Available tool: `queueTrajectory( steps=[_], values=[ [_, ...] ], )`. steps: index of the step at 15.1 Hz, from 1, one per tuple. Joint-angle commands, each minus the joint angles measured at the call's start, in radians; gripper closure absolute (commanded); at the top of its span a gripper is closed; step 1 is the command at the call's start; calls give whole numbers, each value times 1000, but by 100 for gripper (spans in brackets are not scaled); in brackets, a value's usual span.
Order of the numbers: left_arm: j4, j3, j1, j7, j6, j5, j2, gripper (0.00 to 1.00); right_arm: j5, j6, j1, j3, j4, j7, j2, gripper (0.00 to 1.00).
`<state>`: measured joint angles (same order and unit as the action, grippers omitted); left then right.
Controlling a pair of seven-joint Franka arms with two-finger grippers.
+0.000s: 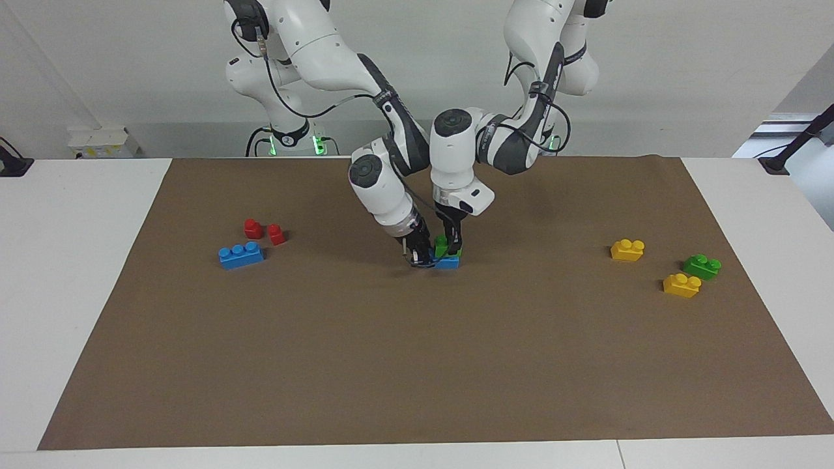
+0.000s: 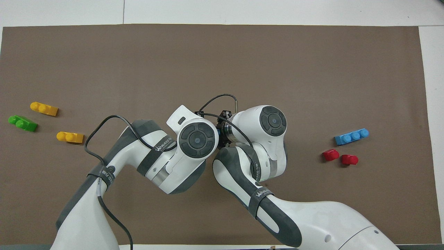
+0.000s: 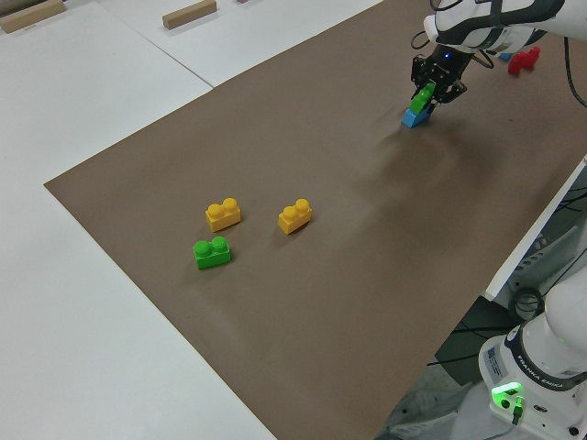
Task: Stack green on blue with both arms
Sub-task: 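Press the green brick onto the blue brick held by the right gripper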
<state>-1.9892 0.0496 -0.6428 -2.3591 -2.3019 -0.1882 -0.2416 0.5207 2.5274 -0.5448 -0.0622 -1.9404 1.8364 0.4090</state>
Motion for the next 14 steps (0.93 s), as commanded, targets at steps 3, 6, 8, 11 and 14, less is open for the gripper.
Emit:
queueTrajectory(
  steps=[3, 6, 8, 11, 14],
  values=[
    [-14, -14, -20, -37, -4, -11, -15, 100, -24, 10, 5, 4, -31, 24, -4, 100],
    [-8, -16, -12, -29, 21, -14, -13, 0, -24, 11, 6, 4, -31, 24, -4, 100],
    [-7, -16, -11, -20, 24, -16, -8, 0, -24, 10, 6, 4, -31, 24, -4, 100],
    [-7, -17, -11, 14, 47, -16, 5, 0, -24, 8, 11, 4, -31, 24, -4, 82],
    [-7, -19, 20, 78, 76, -16, 36, 0, -24, 4, 19, 4, -28, 23, -4, 35]
  ],
)
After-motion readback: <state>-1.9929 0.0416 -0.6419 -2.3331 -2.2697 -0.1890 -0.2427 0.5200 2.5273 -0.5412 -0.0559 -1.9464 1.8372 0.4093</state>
